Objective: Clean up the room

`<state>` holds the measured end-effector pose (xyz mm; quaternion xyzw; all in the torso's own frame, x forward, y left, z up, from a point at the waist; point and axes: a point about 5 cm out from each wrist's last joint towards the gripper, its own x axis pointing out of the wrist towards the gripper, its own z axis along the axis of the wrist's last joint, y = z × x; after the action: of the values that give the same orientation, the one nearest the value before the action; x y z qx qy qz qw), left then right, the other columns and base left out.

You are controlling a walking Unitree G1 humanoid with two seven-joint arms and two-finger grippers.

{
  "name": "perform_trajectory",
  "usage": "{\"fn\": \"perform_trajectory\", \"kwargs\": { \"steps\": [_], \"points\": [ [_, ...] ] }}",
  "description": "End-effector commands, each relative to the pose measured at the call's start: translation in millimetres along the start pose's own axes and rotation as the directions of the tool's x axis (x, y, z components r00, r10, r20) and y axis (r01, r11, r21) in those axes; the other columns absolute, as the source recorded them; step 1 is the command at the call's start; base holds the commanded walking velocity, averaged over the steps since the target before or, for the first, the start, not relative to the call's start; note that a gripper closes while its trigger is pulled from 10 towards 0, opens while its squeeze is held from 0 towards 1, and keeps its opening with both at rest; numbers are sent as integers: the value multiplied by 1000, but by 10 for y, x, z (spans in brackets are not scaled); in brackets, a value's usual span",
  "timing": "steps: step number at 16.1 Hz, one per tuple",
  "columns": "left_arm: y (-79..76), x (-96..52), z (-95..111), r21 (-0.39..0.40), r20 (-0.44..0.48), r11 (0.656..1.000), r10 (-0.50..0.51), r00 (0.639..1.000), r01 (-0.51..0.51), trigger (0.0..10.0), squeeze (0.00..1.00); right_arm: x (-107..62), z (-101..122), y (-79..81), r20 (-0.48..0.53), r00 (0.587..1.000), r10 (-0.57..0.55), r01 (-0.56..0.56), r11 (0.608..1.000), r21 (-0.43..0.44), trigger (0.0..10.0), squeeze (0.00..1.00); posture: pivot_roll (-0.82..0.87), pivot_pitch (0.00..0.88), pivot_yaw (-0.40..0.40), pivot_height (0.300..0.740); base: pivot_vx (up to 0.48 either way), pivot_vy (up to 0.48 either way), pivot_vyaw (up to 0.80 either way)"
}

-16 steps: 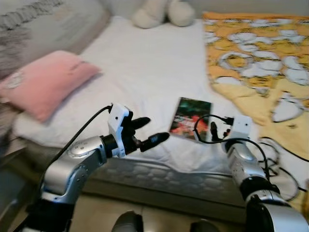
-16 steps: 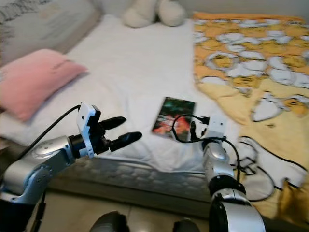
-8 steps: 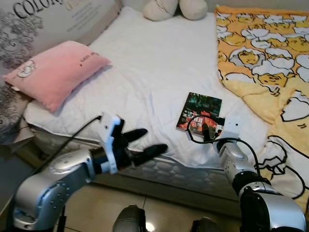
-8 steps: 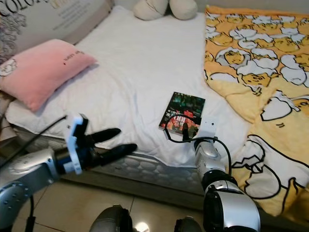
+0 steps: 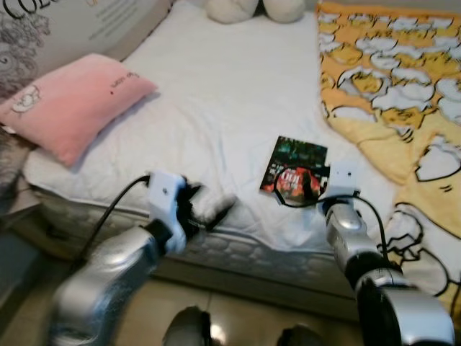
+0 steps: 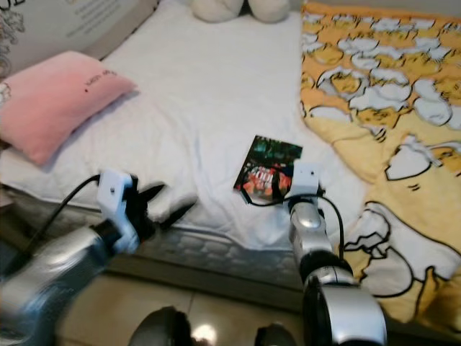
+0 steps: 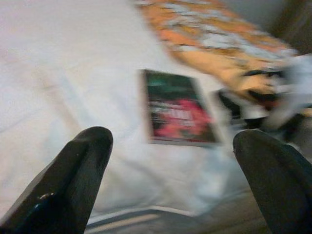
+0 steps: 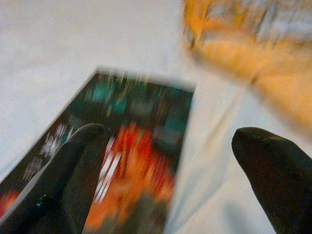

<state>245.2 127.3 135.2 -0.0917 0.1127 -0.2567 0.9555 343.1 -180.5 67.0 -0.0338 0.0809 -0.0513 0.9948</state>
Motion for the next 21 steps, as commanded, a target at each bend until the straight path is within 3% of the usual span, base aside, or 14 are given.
{"fn": "perform_trajectory", "kwargs": {
  "steps": [1, 2, 3, 6, 10, 12, 14, 17, 21],
  "points": [
    [104, -10, -10, 1, 34, 994, 113, 993, -113, 10000, 0, -48, 145, -26, 129, 992, 6, 1, 999, -54, 10000, 0, 39, 0, -9, 703, 0, 0, 0],
    [142, 7, -42, -10, 66, 983, 185, 981, -185, 10000, 0, -265, 238, -49, 238, 971, 20, 2, 996, -91, 10000, 0, -16, 0, -20, 703, 0, 0, 0],
    [188, 87, -57, -6, 85, 974, 225, 971, -225, 10000, 0, -424, 301, -98, 280, 960, 11, 20, 994, -106, 10000, 0, -55, 0, -24, 703, 0, 0, 0],
    [324, 278, -2, -10, 155, 952, 304, 940, -307, 10000, 0, -661, 305, -228, 314, 948, -55, 91, 991, -102, 10000, 0, -111, 0, -15, 703, 0, 0, 0],
    [340, 523, 96, 50, 203, 978, 187, 961, -201, 10000, 0, -638, 316, -130, 248, 967, -52, 81, 991, -107, 10000, 0, -166, 0, 26, 703, 198, -298, 0],
    [322, 620, 97, 135, 210, 979, 119, 970, -150, 10000, 0, -548, 405, -62, 270, 962, -41, 74, 991, -115, 10000, 0, -189, 0, 58, 703, 159, -178, 0],
    [314, 644, 73, 102, 189, 988, 98, 977, -119, 10000, 0, -549, 398, -65, 260, 964, -46, 75, 992, -101, 10000, 0, -194, 0, 65, 703, 0, 0, -731],
    [237, 657, 49, 143, 180, 989, 13, 984, -39, 10000, 0, -606, 326, -67, 235, 971, -48, 72, 993, -92, 10000, 0, -183, 0, 75, 703, 0, 454, -629],
    [216, 688, 63, 172, 183, 985, -5, 983, -27, 10000, 0, -627, 265, -4, 209, 977, -36, 54, 995, -80, 10000, 0, -165, 0, 74, 703, 195, 411, -625]
  ]
}}
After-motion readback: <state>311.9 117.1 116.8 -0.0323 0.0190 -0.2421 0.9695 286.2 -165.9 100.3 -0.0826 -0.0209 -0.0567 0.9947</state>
